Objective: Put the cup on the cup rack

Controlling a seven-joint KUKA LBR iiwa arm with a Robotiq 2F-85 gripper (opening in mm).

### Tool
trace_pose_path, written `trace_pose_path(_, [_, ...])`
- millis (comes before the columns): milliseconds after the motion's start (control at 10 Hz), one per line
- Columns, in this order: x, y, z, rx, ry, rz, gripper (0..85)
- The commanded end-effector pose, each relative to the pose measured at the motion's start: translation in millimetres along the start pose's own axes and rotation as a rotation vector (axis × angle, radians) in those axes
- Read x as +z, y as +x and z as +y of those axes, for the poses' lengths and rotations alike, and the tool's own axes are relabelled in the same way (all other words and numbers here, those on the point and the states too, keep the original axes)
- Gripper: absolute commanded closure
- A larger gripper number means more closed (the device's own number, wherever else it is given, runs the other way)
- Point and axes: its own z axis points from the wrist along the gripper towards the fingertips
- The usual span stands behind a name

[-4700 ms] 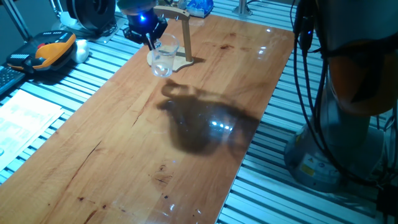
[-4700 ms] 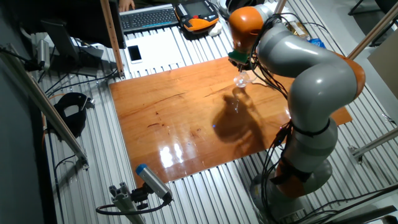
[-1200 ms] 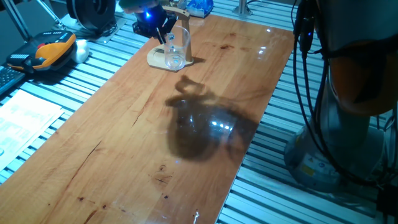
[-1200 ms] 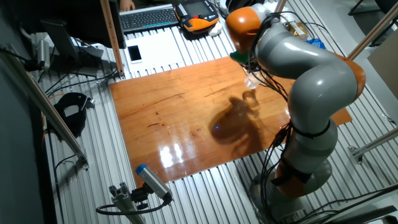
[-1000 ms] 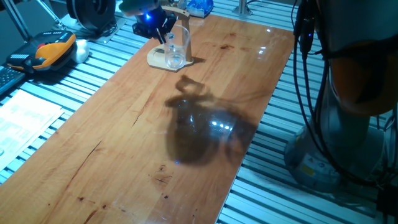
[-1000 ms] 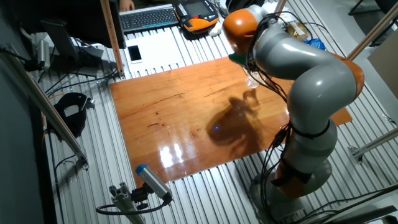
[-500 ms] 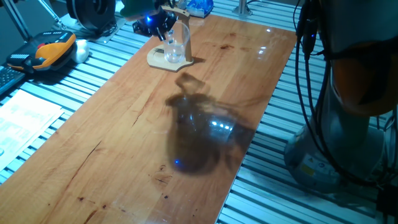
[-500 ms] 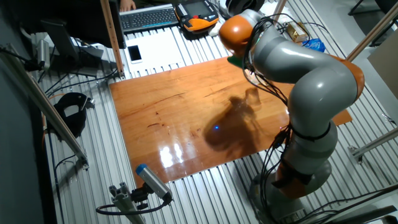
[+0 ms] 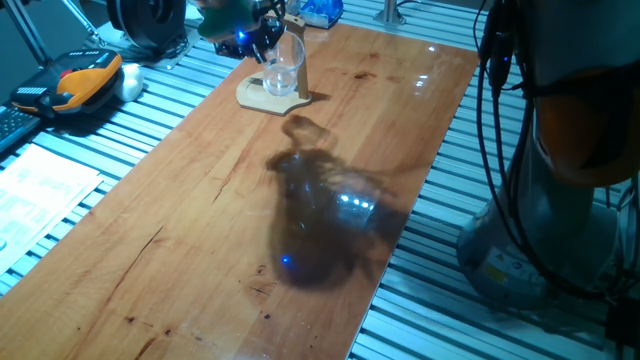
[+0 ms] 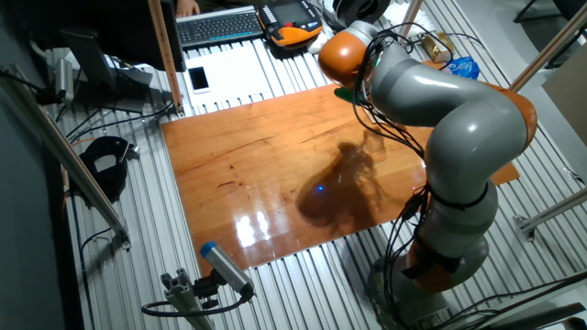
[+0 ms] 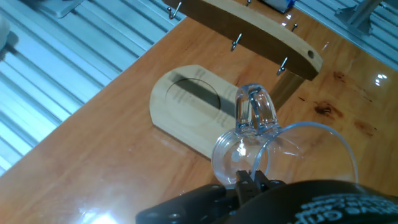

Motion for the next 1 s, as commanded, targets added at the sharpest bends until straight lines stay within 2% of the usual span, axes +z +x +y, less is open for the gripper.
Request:
trace_pose_path(0, [1.1,-1.8,-0.8,-0.008,-0.006,0.006,85.0])
trace_pose_path(400, [4.3,-16.3,-6.8,-0.040,-0.023,0.022,85.0])
trace_pose_path(900, [14.5,-26.2,-13.9,-0.065,-0.047,0.032,85.0])
